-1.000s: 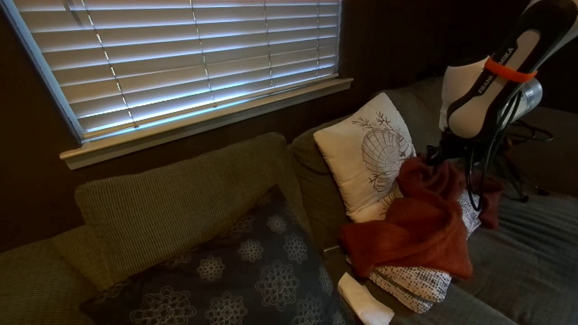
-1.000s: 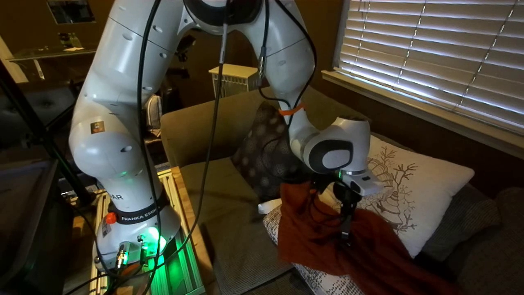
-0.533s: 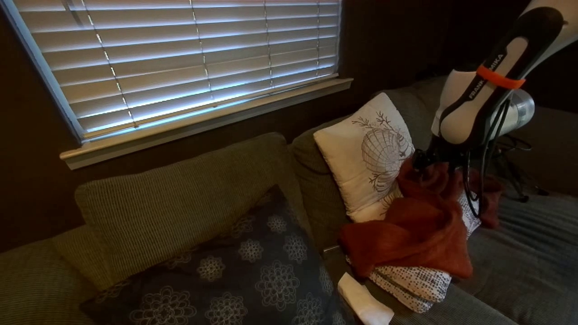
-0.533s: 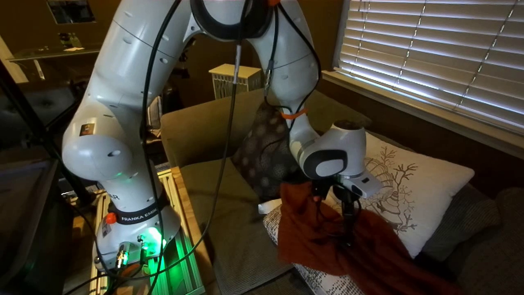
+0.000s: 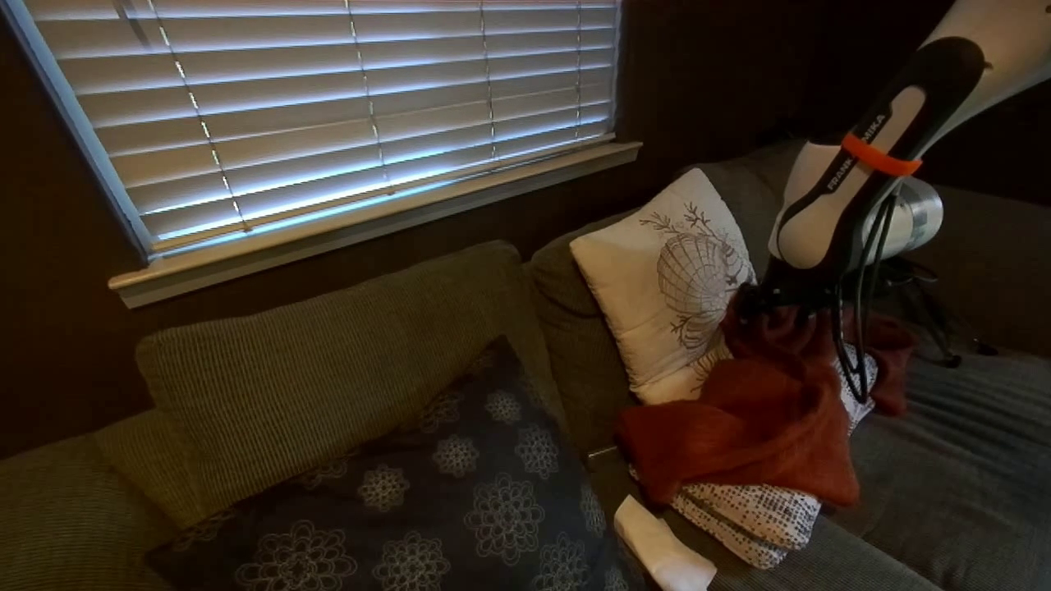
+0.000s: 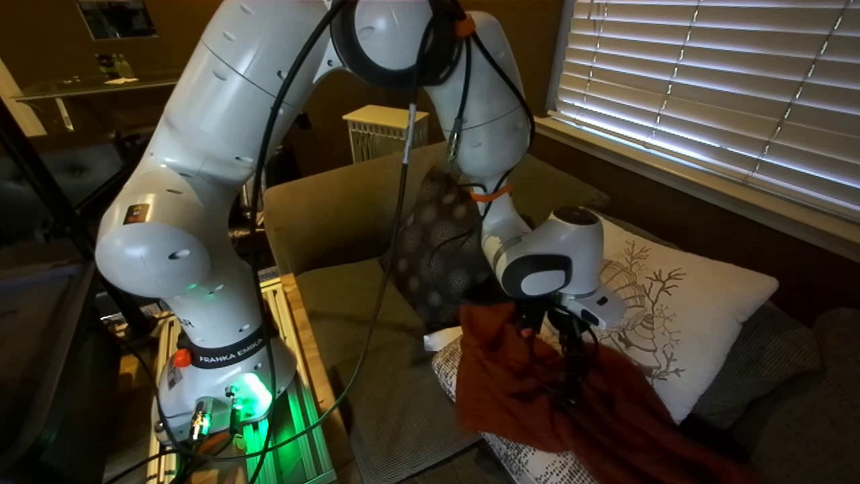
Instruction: Fold the towel from top to bottom.
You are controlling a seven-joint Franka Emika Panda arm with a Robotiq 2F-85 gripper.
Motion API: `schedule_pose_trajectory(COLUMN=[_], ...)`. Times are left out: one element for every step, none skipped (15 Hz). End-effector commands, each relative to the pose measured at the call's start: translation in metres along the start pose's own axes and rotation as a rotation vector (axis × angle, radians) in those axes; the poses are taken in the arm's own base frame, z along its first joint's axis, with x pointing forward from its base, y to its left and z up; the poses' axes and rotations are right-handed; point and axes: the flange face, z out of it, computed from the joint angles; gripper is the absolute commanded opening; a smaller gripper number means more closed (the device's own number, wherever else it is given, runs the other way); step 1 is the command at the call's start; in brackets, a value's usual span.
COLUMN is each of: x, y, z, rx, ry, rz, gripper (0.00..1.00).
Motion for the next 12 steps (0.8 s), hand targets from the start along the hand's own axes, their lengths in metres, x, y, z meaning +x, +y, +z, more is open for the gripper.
schedule_pose_trajectory(x=[0.0065, 0.0067, 0.0072, 0.0075, 0.0077, 0.0084, 0.0085, 0.009, 0.0092, 0.0093, 0.0087, 0.007], y=[-0.0117, -0.0137, -0.0157, -0.0175, -0.0185, -0.0187, -0.0191, -0.0196, -0.0198, -0.0193, -0.0187, -0.0174], z=[0.0142, 0.0167, 0.0177, 0.0187, 0.0193, 0.0195, 0.0189, 0.0175, 0.0172, 0.0173, 0.017, 0.0152], rx=[0.005, 0.005, 0.005, 0.005, 0.005, 0.003, -0.001, -0.001, -0.002, -0.001, 0.0, 0.001], ry=[-0.038, -0.046, -0.05, -0.053, -0.055, -0.059, -0.063, -0.062, -0.063, -0.066, -0.068, -0.071], rz=[-0.046, -0.052, -0.059, -0.063, -0.068, -0.067, -0.065, -0.067, -0.066, -0.063, -0.061, -0.059], gripper=[0.74, 0.66, 0.59, 0.5, 0.44, 0.36, 0.3, 0.24, 0.16, 0.1, 0.03, 0.01])
